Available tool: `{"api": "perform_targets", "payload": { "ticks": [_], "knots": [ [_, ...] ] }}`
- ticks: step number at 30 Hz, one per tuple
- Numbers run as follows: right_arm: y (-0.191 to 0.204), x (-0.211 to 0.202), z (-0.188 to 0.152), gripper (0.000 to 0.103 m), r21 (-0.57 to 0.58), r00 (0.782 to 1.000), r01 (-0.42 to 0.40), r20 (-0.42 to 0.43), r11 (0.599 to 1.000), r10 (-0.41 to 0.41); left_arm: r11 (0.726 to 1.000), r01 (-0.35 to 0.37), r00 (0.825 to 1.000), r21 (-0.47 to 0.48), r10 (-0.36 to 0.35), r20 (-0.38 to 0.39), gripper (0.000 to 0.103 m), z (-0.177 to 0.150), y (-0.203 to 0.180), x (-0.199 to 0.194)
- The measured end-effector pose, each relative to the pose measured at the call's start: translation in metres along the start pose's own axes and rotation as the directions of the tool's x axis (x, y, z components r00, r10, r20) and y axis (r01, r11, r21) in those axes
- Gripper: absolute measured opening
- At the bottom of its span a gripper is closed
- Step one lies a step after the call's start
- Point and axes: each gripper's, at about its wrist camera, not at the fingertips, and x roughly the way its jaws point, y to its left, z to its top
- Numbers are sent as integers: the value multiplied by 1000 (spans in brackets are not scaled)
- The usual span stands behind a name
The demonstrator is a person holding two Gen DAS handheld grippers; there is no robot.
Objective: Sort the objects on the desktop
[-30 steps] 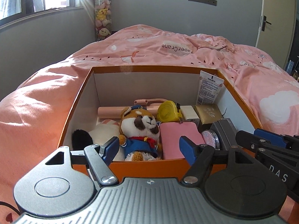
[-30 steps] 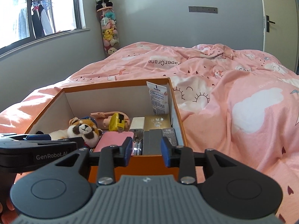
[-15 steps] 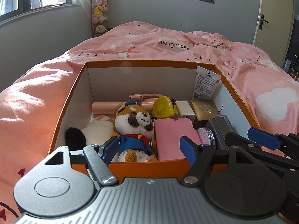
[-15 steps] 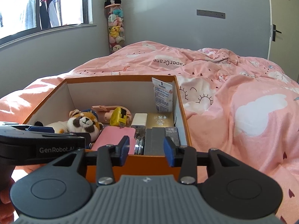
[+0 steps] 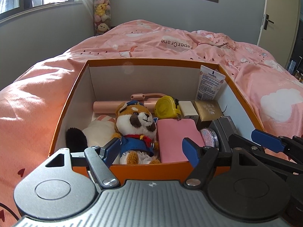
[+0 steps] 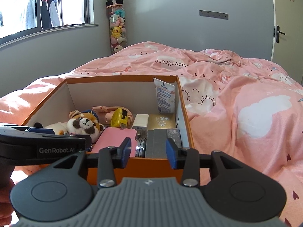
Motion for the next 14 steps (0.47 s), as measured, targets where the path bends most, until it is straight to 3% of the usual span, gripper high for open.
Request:
{"api": "perform_targets", "payload": {
  "ticks": [14],
  "knots": [
    [-1, 0, -1, 43, -2, 1000, 3, -1, 1000, -3, 1000, 1, 1000, -1, -1, 1, 85, 0, 0, 0]
  ]
}}
